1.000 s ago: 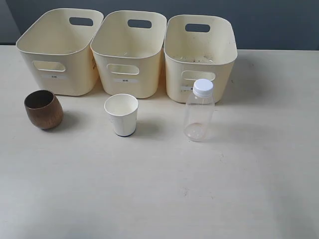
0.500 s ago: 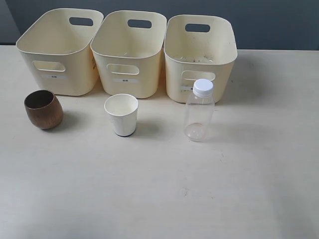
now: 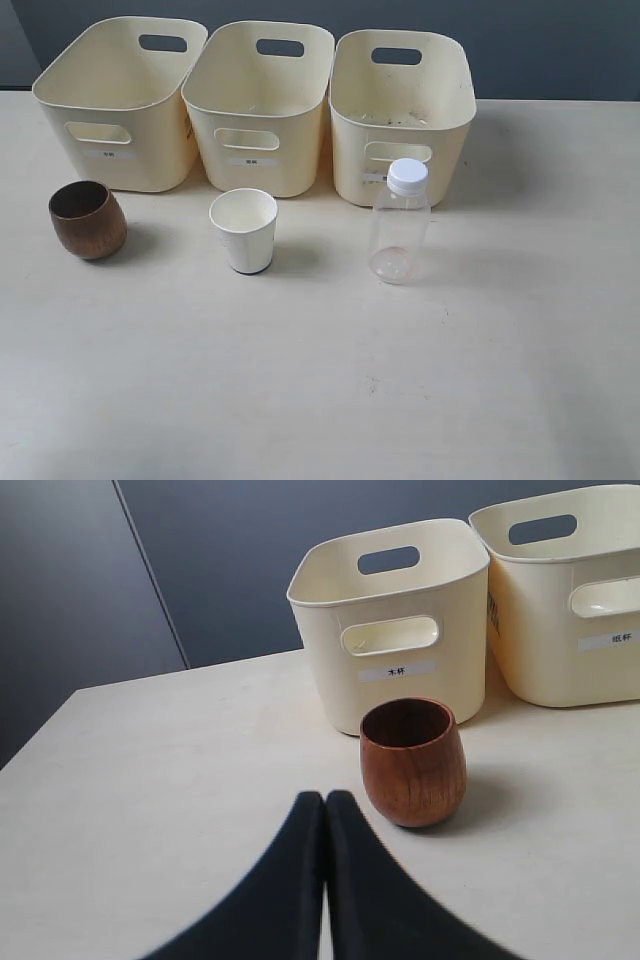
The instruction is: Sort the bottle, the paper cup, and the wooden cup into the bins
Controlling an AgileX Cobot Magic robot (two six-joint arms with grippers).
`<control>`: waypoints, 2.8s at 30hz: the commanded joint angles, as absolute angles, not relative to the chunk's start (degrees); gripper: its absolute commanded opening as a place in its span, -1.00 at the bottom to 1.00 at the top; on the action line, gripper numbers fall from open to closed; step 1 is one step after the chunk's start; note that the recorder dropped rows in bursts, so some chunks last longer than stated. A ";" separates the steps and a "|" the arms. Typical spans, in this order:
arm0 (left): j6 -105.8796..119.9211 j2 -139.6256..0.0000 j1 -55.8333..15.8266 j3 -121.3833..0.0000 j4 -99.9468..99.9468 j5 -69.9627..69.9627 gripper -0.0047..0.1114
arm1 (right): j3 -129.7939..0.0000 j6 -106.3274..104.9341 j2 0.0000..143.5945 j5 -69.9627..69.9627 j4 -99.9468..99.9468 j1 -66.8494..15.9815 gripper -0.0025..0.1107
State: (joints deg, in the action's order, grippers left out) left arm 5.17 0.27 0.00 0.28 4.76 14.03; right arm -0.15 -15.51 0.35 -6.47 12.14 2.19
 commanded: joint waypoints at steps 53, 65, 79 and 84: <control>5.10 0.00 -0.23 0.00 4.62 13.31 -0.92 | 0.00 -3.56 0.00 -1.73 28.58 2.56 -0.97; 5.10 0.00 -0.23 0.00 4.62 13.31 -0.92 | 0.00 -3.22 0.00 2.31 28.98 2.56 -0.97; 5.10 0.00 -0.23 0.00 4.62 13.31 -0.92 | -6.28 -2.60 0.00 1.69 28.95 2.56 -0.97; 5.10 0.00 -0.23 0.00 4.62 13.31 -0.92 | -11.17 -2.60 0.38 0.00 28.96 2.56 -0.97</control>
State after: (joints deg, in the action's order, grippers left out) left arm 5.17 0.27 0.00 0.28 4.76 14.03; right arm -8.53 -2.60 0.21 1.00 29.14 2.19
